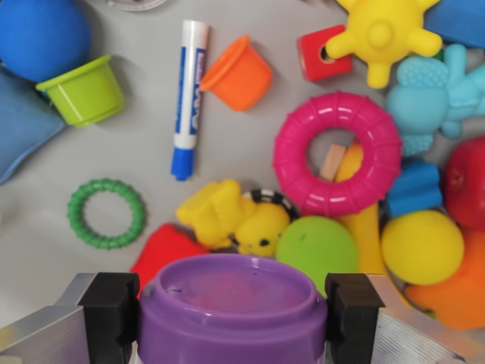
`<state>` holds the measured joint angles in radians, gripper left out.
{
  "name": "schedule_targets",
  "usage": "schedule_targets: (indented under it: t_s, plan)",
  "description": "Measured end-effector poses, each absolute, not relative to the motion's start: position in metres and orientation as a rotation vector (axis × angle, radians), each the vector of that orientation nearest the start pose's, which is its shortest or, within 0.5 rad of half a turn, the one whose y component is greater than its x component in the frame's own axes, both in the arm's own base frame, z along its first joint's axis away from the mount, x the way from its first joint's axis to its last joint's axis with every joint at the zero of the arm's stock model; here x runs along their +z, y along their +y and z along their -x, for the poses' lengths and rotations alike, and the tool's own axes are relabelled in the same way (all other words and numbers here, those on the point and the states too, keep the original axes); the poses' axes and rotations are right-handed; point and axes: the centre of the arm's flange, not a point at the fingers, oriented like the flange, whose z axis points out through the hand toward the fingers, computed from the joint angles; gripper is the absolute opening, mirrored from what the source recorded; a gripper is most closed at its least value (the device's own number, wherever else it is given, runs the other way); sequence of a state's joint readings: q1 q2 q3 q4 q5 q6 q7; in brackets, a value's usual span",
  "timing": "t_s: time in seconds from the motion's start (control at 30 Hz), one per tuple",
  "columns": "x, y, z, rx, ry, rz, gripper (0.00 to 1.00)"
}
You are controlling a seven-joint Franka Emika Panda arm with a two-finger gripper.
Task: Pick an object from the bin
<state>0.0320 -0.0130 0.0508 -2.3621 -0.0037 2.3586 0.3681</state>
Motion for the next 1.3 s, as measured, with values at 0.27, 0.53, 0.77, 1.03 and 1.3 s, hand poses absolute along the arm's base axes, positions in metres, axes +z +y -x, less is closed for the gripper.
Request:
schedule_targets:
  t_s: [0.27, 0.53, 0.77, 1.03, 1.3]
  plan:
    - [0.361, 0.042, -0.496, -0.011, 0.442, 3.112, 0.0]
    - [0.384, 0.042, -0.496, -0.006, 0.44, 3.113, 0.0]
    - [0.398, 0.043, -0.496, -0.003, 0.439, 3.113, 0.0]
    - [0.408, 0.043, -0.496, -0.001, 0.438, 3.113, 0.0]
    - [0.408, 0.043, -0.495, 0.001, 0.438, 3.114, 0.0]
